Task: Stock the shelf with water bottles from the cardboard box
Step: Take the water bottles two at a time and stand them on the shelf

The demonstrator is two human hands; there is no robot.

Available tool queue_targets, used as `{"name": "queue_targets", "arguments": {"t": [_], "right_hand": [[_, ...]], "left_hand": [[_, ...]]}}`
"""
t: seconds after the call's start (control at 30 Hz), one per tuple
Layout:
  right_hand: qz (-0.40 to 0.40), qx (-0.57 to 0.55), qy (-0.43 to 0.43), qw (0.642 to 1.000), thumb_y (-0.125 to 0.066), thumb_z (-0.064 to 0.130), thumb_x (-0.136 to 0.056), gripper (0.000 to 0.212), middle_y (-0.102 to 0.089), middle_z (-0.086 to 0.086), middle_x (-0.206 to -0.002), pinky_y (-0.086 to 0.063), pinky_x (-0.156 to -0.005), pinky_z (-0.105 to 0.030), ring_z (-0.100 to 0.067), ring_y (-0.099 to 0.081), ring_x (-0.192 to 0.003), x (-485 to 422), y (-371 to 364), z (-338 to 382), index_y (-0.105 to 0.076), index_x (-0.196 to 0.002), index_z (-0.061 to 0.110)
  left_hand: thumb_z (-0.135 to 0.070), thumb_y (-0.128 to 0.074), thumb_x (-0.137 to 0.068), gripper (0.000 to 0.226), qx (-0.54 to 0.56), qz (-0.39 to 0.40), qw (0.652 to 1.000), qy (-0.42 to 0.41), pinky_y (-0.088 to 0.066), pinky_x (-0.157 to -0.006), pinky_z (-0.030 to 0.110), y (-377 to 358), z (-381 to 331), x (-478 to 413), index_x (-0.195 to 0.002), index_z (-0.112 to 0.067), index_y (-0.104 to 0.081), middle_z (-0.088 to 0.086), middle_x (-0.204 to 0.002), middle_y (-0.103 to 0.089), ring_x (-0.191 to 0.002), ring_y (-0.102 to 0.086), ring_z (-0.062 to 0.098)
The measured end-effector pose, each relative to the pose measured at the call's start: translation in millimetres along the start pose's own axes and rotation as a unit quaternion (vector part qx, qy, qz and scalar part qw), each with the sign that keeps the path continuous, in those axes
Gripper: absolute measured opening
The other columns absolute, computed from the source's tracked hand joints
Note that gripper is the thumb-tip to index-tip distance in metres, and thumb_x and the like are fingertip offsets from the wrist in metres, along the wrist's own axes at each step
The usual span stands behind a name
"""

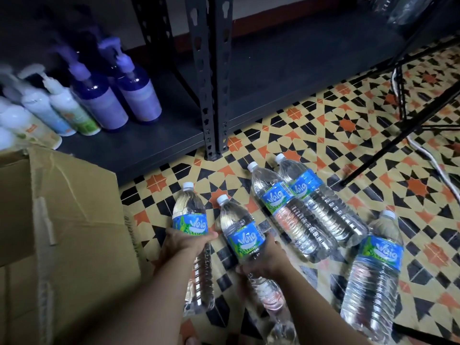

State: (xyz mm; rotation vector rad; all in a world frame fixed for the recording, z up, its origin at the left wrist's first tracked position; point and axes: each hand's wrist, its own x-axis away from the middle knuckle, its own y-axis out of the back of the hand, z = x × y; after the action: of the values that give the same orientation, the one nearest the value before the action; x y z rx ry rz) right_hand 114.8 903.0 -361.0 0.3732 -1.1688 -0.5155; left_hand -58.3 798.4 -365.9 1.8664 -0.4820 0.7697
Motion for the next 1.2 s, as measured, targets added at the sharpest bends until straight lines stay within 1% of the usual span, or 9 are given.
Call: {"name": "queue_targets", "arguments": {"t": [0.1,0.27,0.37,0.57,0.73,0.87,0.97,1.1,1.2], "right_hand": [[0.047,-0.004,-0.017,0.999,-0.096,0.047,-0.045,0.136,-0.048,-0.014,-0.143,-0.043,-0.107,-0.037,-0.032,-0.046,-0.131,-6.0,11.6,2.1,-0.02,-0.148,0.003],[-0.077,0.06,0.001,0.995,-0.077,0.045,-0.059,0.067,-0.061,-0.002,-0.1,-0.052,-0.071,-0.036,-0.022,-0.062,-0.091,13.4,-11.0,7.2,-0.039,-0.107,0.017],[-0.127,0.05,0.019,0.99,-0.064,0.04,-0.063,0.046,-0.057,0.001,-0.09,-0.05,-0.065,-0.035,-0.02,-0.061,-0.081,19.0,-20.8,8.5,-0.037,-0.095,0.021],[-0.147,-0.086,-0.018,0.985,-0.083,0.047,-0.057,0.067,-0.062,0.003,-0.09,-0.056,-0.074,-0.038,-0.02,-0.065,-0.081,26.2,-10.9,14.6,-0.037,-0.098,0.022],[-0.195,-0.201,0.032,0.959,-0.088,0.039,-0.057,0.074,-0.067,-0.001,-0.105,-0.052,-0.081,-0.035,-0.025,-0.065,-0.093,47.9,14.1,34.6,-0.046,-0.114,0.016],[-0.221,-0.252,0.073,0.939,-0.089,0.037,-0.06,0.074,-0.059,-0.003,-0.095,-0.049,-0.076,-0.033,-0.022,-0.058,-0.084,79.0,44.8,66.3,-0.039,-0.109,0.011],[-0.22,-0.271,0.13,0.928,-0.092,0.053,-0.044,0.083,-0.067,0.004,-0.086,-0.057,-0.07,-0.039,-0.02,-0.067,-0.077,106.6,66.7,87.9,-0.044,-0.103,0.019],[-0.256,-0.252,0.218,0.907,-0.09,0.04,-0.054,0.064,-0.066,0.014,-0.085,-0.051,-0.068,-0.03,-0.01,-0.066,-0.08,158.5,98.3,117.7,-0.05,-0.101,0.025],[-0.281,-0.238,0.284,0.885,-0.082,0.05,-0.042,0.066,-0.07,0.012,-0.083,-0.057,-0.07,-0.033,-0.005,-0.067,-0.076,200.5,115.6,145.0,-0.057,-0.098,0.027]], "left_hand": [[-0.07,-0.086,-0.024,0.133,0.014,-0.012,1.0,-0.004,-0.052,-0.087,0.041,-1.0,-0.9,6.3,-0.13,-0.007,-0.036,0.021,-0.119,-0.06,-0.105,-0.062,0.039],[-0.051,-0.092,-0.048,0.091,0.048,-0.013,0.999,-0.006,-0.053,-0.075,0.035,7.8,-2.8,14.6,-0.11,-0.007,-0.044,0.01,-0.082,-0.05,-0.079,-0.054,0.025],[-0.041,-0.094,-0.05,0.072,0.084,-0.02,0.996,-0.023,-0.057,-0.077,0.039,10.7,3.0,24.2,-0.093,-0.013,-0.044,0.011,-0.089,-0.059,-0.081,-0.059,0.026],[-0.054,-0.075,-0.02,0.099,0.068,-0.056,0.987,-0.138,-0.059,-0.077,0.039,13.0,9.1,40.7,-0.109,-0.019,-0.05,0.006,-0.094,-0.065,-0.087,-0.066,0.027],[-0.037,-0.09,-0.048,0.079,0.067,-0.045,0.975,-0.208,-0.053,-0.076,0.03,40.9,-23.9,78.0,-0.11,-0.018,-0.044,0.002,-0.098,-0.059,-0.091,-0.056,0.021],[-0.038,-0.089,-0.048,0.073,0.146,-0.077,0.955,-0.248,-0.052,-0.076,0.031,76.2,-47.2,110.1,-0.105,-0.017,-0.048,0.001,-0.095,-0.061,-0.088,-0.058,0.024],[-0.031,-0.091,-0.052,0.07,0.202,-0.096,0.937,-0.27,-0.042,-0.071,0.026,112.4,-64.4,141.2,-0.104,-0.012,-0.049,0.002,-0.093,-0.058,-0.083,-0.055,0.023],[-0.039,-0.09,-0.038,0.076,0.268,-0.129,0.898,-0.324,-0.054,-0.081,0.036,167.2,-75.4,177.0,-0.098,-0.018,-0.049,0.006,-0.098,-0.067,-0.091,-0.065,0.028],[-0.035,-0.091,-0.045,0.069,0.29,-0.151,0.873,-0.361,-0.047,-0.076,0.028,212.5,-78.2,210.7,-0.099,-0.02,-0.049,-0.001,-0.092,-0.064,-0.088,-0.062,0.022]]}}
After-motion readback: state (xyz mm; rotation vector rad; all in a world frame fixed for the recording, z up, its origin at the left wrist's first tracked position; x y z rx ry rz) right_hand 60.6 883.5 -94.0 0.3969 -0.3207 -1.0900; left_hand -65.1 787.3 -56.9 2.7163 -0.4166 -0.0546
